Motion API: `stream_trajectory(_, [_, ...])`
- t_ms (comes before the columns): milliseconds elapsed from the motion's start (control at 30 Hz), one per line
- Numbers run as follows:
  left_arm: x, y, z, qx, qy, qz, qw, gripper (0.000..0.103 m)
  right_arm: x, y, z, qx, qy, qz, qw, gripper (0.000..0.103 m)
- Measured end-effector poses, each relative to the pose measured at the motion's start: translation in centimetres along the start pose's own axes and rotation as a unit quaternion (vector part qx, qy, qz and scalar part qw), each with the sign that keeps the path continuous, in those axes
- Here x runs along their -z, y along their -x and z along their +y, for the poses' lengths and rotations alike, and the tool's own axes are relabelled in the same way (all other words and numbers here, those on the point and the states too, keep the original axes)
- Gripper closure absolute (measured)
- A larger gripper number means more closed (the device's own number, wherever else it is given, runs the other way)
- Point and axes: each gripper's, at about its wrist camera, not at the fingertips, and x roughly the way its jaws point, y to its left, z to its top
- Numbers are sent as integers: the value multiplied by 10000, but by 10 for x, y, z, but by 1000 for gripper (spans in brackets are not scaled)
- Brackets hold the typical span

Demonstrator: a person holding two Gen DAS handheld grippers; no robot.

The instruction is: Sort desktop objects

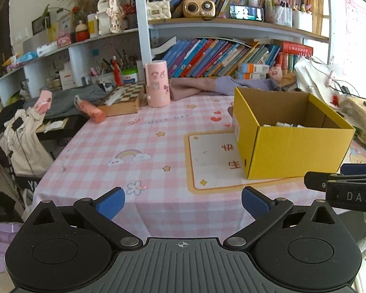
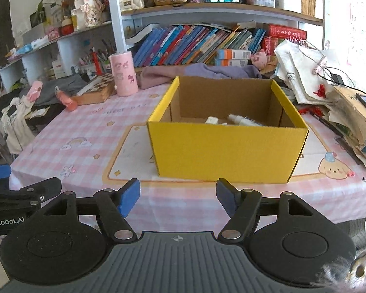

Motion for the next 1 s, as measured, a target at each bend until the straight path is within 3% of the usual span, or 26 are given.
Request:
stream_trajectory(533, [13,13,11,83,93,112,9999,0,17,12,16,41,73,144,9999,18])
stream_trajectory(1000, [15,13,14,67,165,161,9997,0,19,14,21,71,159,239,9996,16])
